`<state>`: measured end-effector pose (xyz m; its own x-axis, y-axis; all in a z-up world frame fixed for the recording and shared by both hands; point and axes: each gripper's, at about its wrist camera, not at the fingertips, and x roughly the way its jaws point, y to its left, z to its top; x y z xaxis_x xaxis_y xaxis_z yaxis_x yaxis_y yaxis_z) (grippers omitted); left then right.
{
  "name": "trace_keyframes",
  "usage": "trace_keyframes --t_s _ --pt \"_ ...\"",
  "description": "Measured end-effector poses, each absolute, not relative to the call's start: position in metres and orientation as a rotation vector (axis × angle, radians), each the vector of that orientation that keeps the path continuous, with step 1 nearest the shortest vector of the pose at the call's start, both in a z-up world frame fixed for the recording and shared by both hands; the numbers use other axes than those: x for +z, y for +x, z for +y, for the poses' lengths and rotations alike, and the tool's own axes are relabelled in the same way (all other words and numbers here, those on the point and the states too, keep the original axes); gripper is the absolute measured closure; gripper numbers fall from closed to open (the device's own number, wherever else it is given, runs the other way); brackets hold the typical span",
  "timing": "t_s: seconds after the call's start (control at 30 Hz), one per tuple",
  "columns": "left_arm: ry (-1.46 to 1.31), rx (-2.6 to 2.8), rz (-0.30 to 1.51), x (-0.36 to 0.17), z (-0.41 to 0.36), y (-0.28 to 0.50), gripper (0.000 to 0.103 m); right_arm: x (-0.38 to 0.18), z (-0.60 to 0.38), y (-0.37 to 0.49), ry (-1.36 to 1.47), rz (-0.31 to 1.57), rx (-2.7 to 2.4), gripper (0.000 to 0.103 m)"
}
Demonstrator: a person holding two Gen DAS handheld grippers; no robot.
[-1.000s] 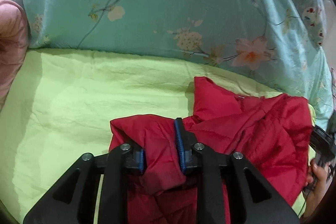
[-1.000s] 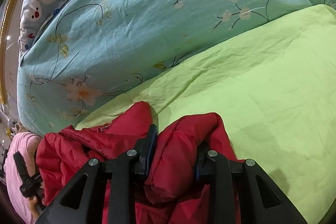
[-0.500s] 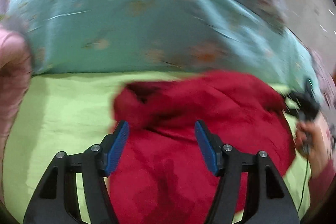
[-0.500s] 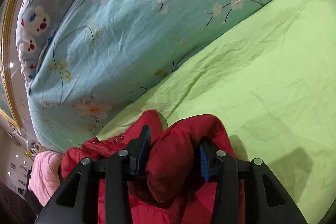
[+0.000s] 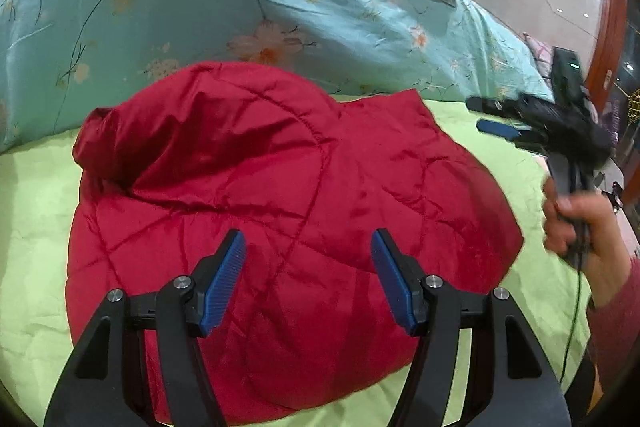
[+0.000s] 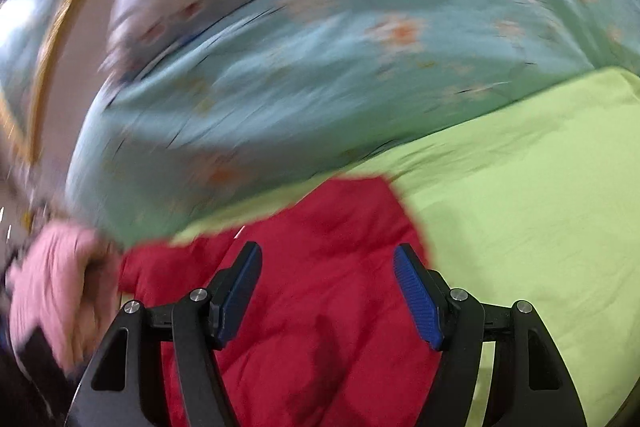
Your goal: Fold large clothes
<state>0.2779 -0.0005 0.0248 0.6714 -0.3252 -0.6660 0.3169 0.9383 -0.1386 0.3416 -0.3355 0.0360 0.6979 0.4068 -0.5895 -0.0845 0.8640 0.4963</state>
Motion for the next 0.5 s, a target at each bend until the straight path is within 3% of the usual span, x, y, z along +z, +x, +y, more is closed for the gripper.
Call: trace_keyframes --t_s 0.23,0.5 --pt "0.036 -0.281 0.842 -0.006 -0.002 0.317 0.039 0.020 -0.235 0.330 0.185 0.835 0.445 0.033" --pt "0.055 -0.115 0.924 -0.032 0.008 0.385 0.036 -0.019 -0.211 0.389 -0.001 0.961 0.313 0.034"
